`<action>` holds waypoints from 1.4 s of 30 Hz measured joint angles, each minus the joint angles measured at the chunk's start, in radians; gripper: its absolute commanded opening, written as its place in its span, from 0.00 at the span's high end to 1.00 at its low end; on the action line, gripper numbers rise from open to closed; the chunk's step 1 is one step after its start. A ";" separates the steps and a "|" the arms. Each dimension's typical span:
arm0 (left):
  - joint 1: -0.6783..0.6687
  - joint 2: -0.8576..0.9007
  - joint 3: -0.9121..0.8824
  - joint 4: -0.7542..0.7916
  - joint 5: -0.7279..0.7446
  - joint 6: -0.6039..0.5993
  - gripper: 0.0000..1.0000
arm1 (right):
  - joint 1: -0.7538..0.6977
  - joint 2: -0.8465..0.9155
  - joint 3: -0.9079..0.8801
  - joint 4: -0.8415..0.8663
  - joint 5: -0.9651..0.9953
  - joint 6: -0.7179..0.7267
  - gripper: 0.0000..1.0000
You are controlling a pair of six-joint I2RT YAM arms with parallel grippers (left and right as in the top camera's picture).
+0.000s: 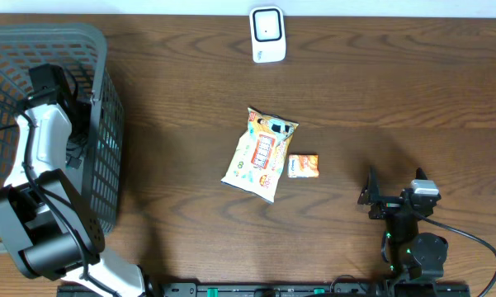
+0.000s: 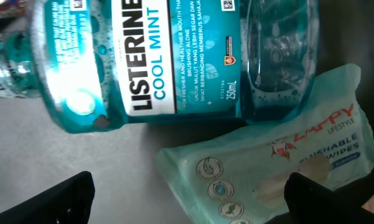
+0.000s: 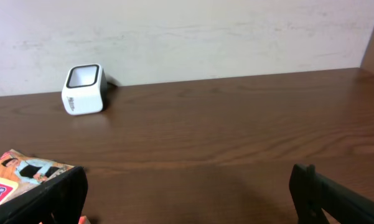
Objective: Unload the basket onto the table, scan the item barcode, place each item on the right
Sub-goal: 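Return the left gripper into the basket and grasp the green wipes pack, then carry the green wipes pack out and place it beside the orange packet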
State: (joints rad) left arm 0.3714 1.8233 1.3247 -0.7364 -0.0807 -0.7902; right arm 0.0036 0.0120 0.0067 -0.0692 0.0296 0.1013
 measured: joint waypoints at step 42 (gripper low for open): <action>0.042 0.045 0.006 0.046 0.259 0.167 0.93 | 0.000 0.000 0.000 0.000 0.000 0.000 0.01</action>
State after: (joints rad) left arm 0.4129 1.8679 1.3308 -0.6903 0.1787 -0.6235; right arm 0.0036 0.0120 0.0067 -0.0689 0.0296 0.1013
